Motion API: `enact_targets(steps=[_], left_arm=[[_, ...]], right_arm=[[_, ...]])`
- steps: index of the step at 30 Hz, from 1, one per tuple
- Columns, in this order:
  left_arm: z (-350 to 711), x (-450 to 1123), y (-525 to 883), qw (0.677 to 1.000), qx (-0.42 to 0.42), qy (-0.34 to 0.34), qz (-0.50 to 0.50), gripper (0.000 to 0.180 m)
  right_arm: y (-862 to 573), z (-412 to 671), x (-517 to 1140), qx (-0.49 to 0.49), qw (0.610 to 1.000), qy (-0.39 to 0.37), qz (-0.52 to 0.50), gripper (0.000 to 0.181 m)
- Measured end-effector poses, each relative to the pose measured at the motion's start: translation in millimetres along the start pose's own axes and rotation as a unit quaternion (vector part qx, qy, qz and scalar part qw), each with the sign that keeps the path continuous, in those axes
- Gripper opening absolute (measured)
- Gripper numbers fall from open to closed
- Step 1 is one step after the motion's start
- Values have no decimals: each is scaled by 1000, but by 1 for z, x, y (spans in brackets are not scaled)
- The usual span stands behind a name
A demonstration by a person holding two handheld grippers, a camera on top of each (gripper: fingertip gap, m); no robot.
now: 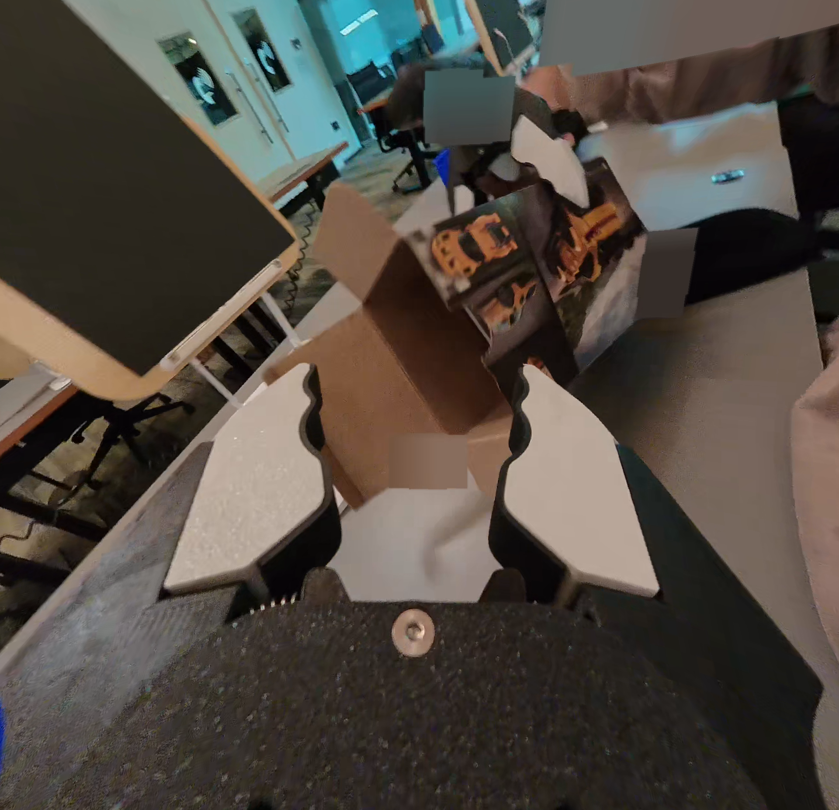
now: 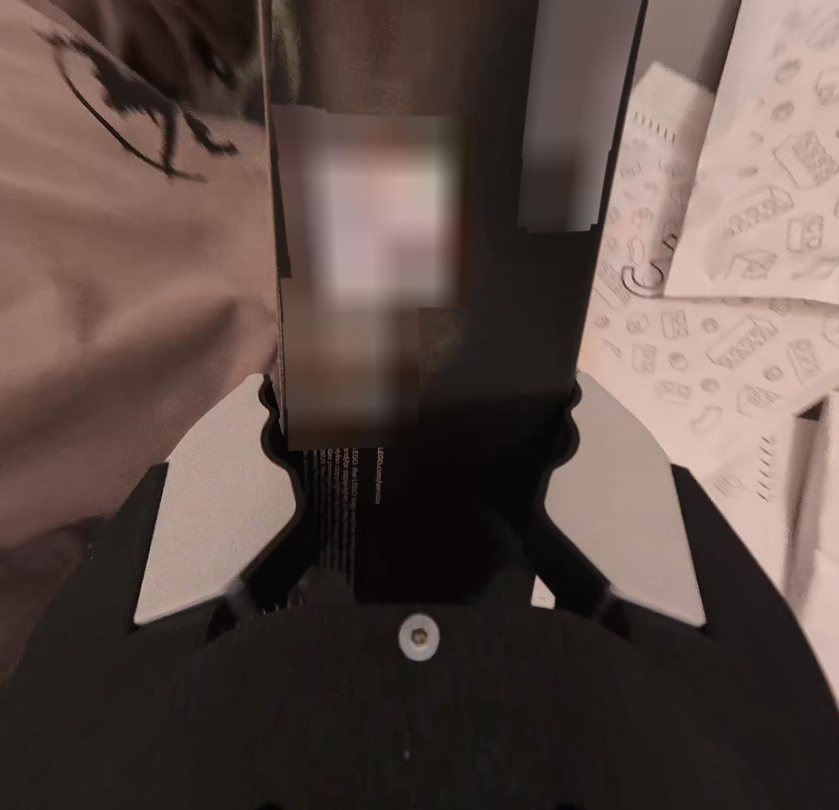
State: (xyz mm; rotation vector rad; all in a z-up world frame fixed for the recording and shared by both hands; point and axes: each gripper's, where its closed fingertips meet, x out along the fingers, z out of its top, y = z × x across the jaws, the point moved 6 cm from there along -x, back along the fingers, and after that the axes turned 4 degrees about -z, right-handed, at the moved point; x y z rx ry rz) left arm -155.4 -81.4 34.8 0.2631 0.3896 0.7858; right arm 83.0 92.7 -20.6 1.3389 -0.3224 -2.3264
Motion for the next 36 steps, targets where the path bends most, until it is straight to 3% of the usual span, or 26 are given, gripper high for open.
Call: enact_targets(steps=[6, 12, 17, 24, 28, 36], left_arm=[[28, 55, 0, 990, 53, 113, -73, 90], [65, 85, 10, 951, 158, 248, -99, 91], [37, 106, 15, 905, 157, 369, -145, 97], [-14, 113, 9, 877, 156, 432, -140, 93], [-32, 109, 7, 884, 142, 427, -127, 92], [-40, 99, 4, 919, 123, 356, -114, 89]], right_arm=[[-2, 24, -9, -46, 984, 156, -78, 118], [8, 59, -9, -88, 970, 195, -114, 118], [6, 70, 5, -112, 975, 134, -141, 118], [0, 65, 31, -142, 970, 82, -179, 115], [4, 67, 18, -152, 966, -1, -210, 121], [17, -24, -20, -81, 931, -264, -238, 145]])
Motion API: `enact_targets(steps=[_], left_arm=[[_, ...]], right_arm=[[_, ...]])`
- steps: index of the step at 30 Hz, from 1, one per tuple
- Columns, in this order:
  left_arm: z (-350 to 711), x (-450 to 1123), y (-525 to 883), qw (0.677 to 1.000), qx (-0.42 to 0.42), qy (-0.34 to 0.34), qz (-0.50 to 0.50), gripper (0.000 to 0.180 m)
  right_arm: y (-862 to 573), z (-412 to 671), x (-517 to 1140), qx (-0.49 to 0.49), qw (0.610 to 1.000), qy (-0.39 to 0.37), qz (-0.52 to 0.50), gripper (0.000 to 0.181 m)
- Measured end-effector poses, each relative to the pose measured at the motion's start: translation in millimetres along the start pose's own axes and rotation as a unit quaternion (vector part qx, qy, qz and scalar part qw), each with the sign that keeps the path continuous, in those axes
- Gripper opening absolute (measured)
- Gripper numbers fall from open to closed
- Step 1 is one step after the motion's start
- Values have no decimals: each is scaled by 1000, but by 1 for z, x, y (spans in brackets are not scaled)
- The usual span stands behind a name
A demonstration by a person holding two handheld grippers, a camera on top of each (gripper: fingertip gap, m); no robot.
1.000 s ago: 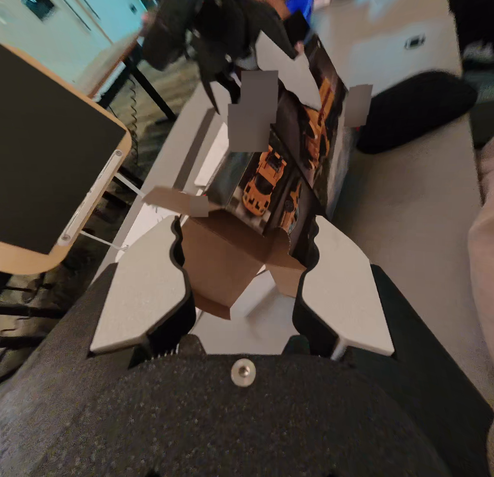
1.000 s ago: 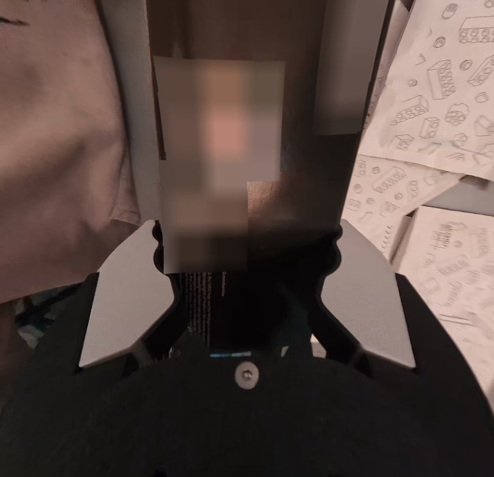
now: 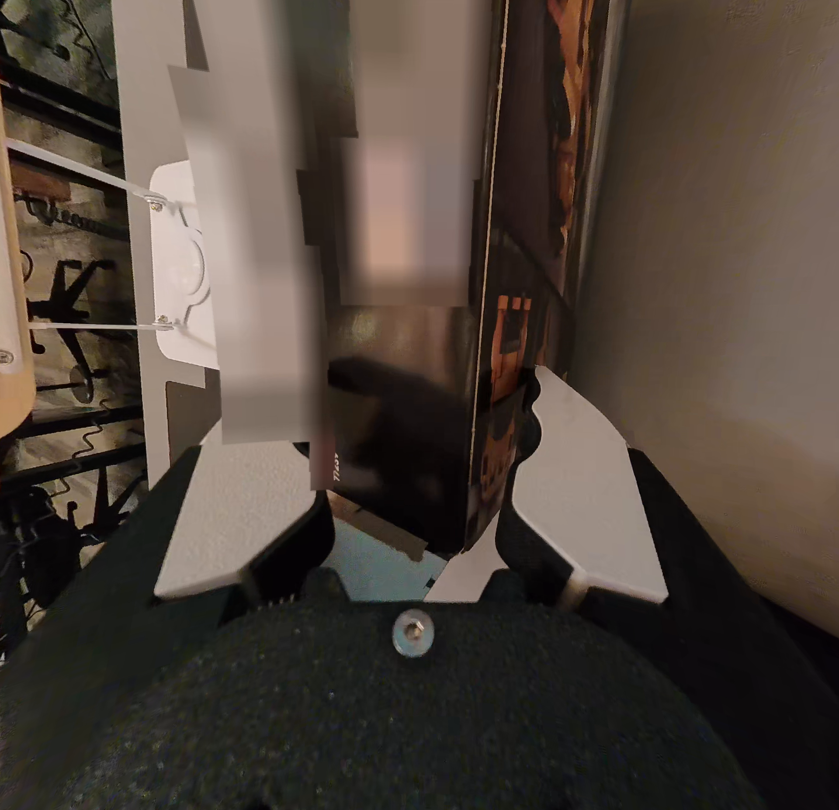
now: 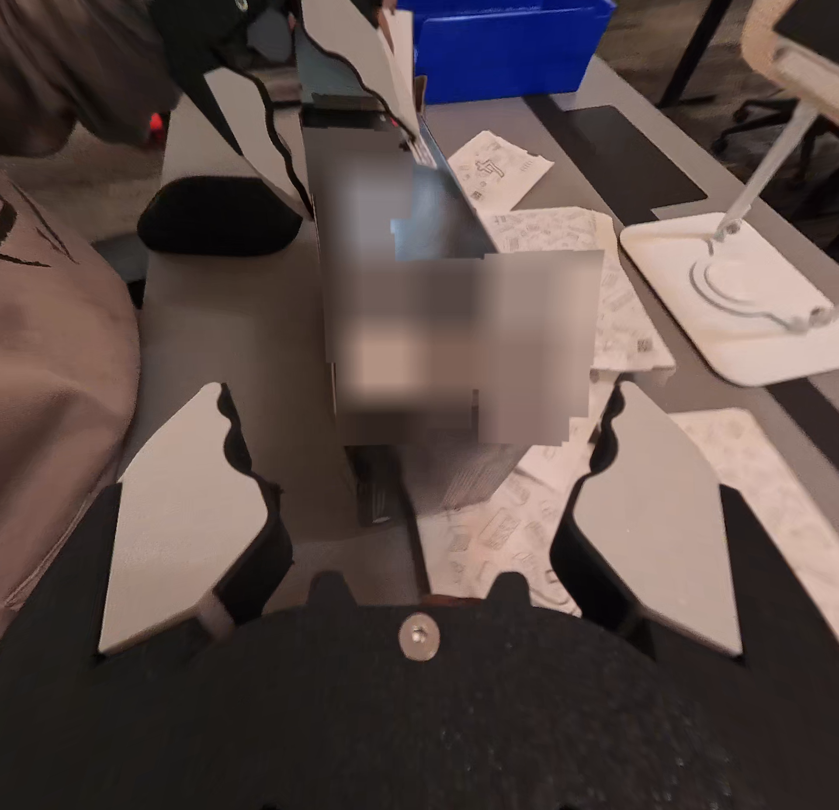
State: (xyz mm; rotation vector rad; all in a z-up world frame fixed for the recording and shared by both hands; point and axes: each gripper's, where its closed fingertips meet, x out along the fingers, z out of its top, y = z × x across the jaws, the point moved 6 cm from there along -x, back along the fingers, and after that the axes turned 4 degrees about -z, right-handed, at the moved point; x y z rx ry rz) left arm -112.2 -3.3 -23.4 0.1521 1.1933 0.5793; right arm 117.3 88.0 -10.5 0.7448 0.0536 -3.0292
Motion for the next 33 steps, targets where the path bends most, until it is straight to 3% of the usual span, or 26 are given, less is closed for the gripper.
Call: enact_targets(steps=[6, 12, 17, 23, 28, 33], left_arm=[[-1, 2, 1, 1000, 6, -29, -3, 89], [-8, 3, 11, 1000, 0, -16, 1, 89], [-8, -12, 13, 994, -52, -93, 6, 86], [-20, -69, 10, 950, -146, -268, 74, 86], [-55, -71, -18, 895, -257, -356, 76, 82], [-80, -17, -45, 879, -336, -332, 62, 81]], right_arm=[[0, -57, 34, 41, 995, -84, 18, 146], [-7, -48, 63, 16, 997, -61, 42, 143], [-6, -32, 51, 43, 996, -50, 55, 135], [-22, 6, 17, 29, 998, -8, 57, 133], [-42, 44, -17, 8, 997, 59, 58, 133], [-57, 75, -34, -2, 991, 118, 56, 133]])
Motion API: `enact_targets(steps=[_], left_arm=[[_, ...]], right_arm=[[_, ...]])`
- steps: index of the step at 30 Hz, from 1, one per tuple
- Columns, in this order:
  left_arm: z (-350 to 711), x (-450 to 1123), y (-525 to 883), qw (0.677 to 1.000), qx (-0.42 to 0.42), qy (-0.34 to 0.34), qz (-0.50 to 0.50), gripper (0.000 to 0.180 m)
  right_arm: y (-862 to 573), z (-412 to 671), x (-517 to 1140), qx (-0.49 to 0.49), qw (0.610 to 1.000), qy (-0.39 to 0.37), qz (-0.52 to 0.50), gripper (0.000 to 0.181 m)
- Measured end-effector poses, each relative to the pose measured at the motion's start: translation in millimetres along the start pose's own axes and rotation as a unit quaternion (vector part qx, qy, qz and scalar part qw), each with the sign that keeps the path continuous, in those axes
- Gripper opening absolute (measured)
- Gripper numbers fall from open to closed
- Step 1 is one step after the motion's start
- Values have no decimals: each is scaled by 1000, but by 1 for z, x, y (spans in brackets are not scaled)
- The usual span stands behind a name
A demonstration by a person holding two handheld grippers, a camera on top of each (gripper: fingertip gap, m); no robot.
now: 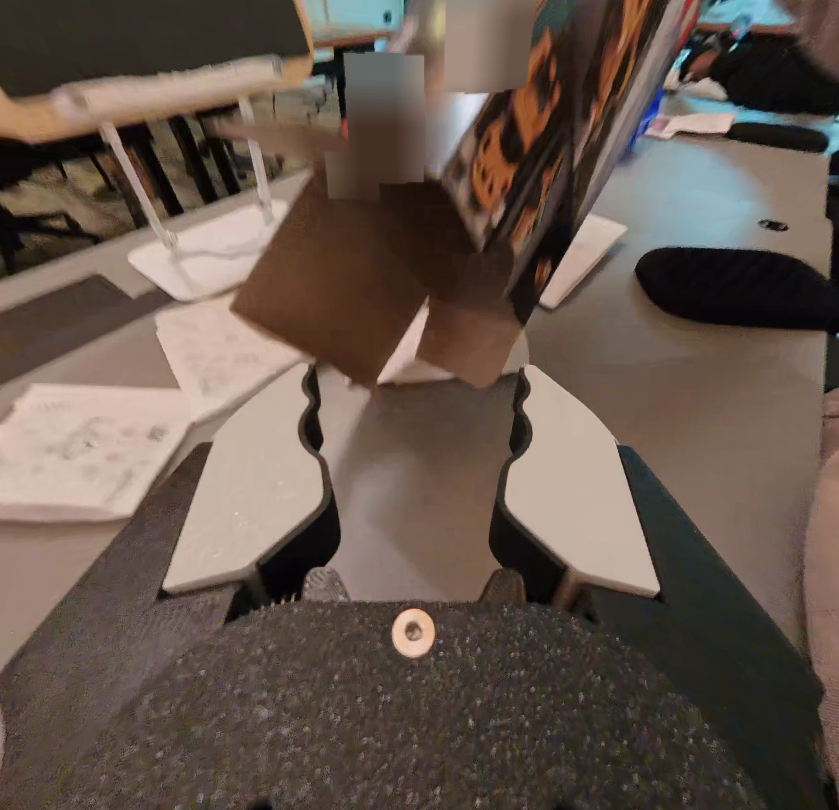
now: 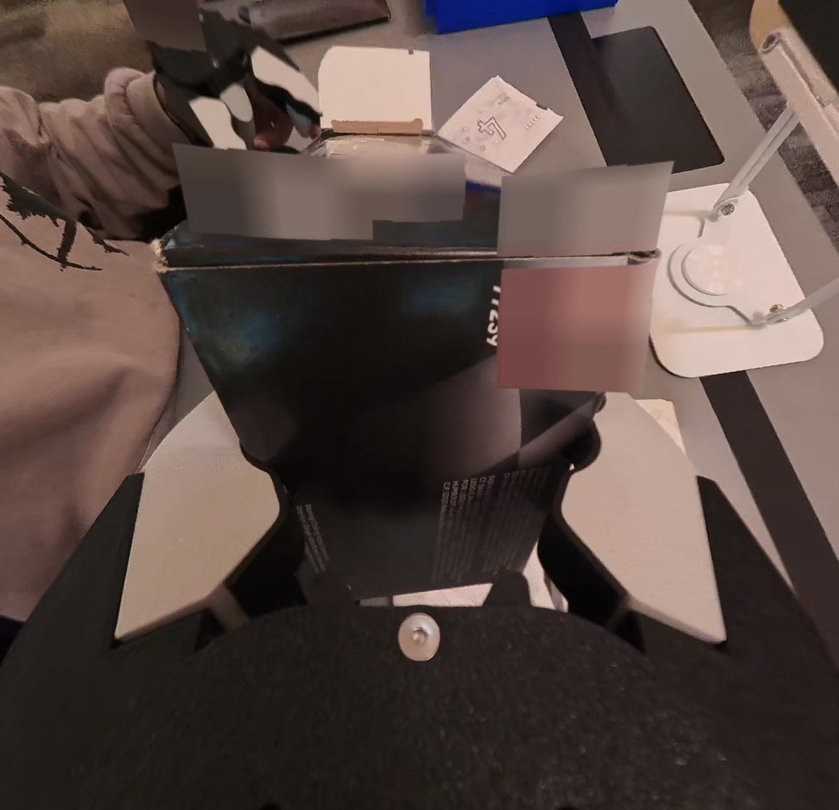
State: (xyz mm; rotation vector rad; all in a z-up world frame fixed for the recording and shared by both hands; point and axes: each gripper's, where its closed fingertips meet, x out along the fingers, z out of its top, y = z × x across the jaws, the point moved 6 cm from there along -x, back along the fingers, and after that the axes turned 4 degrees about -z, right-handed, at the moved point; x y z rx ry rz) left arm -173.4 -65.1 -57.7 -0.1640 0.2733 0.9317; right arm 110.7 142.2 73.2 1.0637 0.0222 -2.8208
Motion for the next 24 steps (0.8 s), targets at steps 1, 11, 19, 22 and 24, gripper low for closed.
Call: enact_targets(steps=[1, 11, 19, 22, 24], left_arm=[[-11, 5, -1, 1000, -7, 15, 2, 81], [-46, 30, 2, 996, -30, 80, 21, 77], [-48, 31, 3, 995, -33, 84, 29, 76], [-49, 31, 4, 995, -39, 84, 31, 76], [-48, 31, 5, 995, -39, 81, 32, 76]], right_arm=[[-3, 4, -2, 0, 1000, 13, -1, 133], [-30, 36, 2, 0, 996, 85, -4, 133], [-41, 32, 3, 10, 997, 75, -8, 133], [-41, 42, -2, -1, 997, 71, -14, 133], [-40, 53, -7, -14, 997, 68, -20, 133]])
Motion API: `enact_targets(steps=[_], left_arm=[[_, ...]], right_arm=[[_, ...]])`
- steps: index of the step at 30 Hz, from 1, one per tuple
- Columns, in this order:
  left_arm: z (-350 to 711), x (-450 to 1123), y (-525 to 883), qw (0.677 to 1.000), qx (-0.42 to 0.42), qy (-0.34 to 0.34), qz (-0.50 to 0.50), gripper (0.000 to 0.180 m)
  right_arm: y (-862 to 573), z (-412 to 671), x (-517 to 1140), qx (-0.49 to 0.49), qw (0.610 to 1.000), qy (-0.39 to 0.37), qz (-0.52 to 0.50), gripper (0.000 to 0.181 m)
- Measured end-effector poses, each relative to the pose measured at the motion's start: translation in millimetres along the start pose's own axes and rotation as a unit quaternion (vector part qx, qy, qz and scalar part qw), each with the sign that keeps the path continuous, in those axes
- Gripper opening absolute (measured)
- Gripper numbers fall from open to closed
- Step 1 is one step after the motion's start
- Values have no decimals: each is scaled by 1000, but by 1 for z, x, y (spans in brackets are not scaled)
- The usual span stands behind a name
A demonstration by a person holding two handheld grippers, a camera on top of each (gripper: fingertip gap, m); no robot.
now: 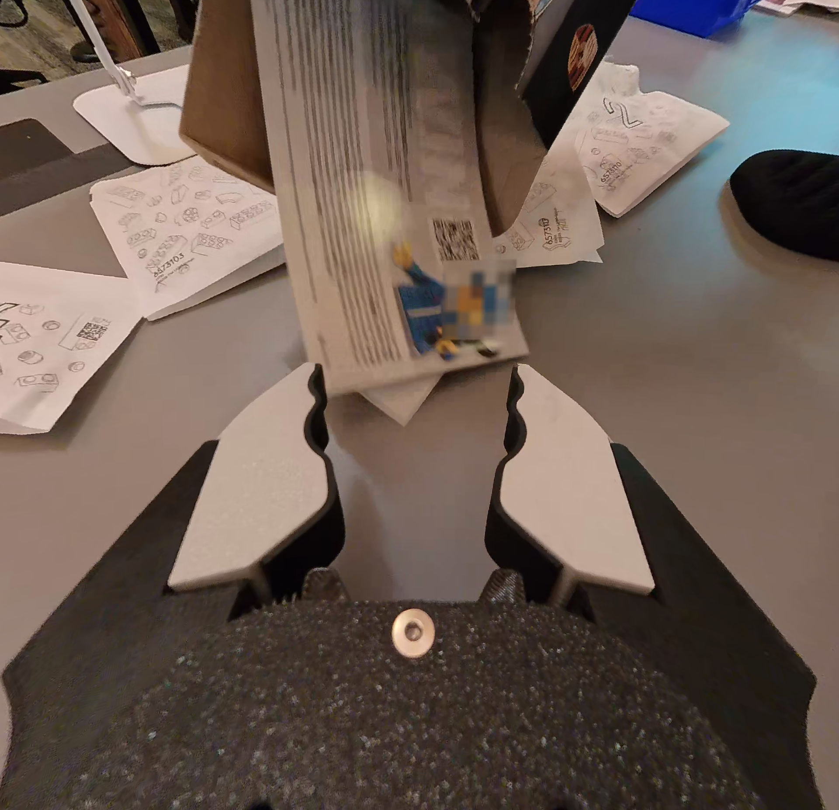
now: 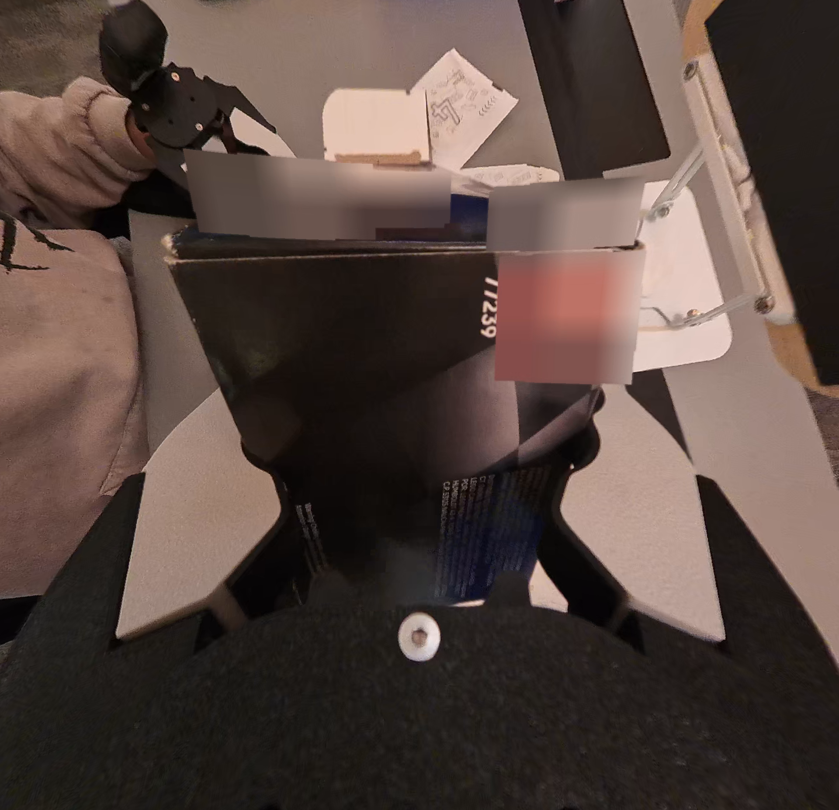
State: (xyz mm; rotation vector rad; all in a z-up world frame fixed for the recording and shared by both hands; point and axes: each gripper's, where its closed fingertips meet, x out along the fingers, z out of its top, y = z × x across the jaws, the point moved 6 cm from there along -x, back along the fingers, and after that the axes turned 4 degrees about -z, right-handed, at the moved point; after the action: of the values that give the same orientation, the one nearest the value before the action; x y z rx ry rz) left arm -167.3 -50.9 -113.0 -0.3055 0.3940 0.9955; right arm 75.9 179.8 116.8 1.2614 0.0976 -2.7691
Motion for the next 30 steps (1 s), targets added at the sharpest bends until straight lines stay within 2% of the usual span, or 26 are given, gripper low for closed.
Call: enact_targets(steps=[10, 16, 24, 30], left_arm=[[2, -5, -1, 1000, 9, -27, 8, 75], [4, -8, 0, 999, 7, -44, 12, 74], [12, -12, 0, 997, 2, -77, 4, 73], [46, -15, 2, 990, 10, -140, -7, 71]], right_arm=[[10, 56, -34, -60, 998, -16, -29, 129], [12, 59, -53, -63, 996, -58, -40, 128], [5, 4, -77, 16, 973, -232, -5, 128], [18, -61, -63, 78, 904, -417, 61, 128]])
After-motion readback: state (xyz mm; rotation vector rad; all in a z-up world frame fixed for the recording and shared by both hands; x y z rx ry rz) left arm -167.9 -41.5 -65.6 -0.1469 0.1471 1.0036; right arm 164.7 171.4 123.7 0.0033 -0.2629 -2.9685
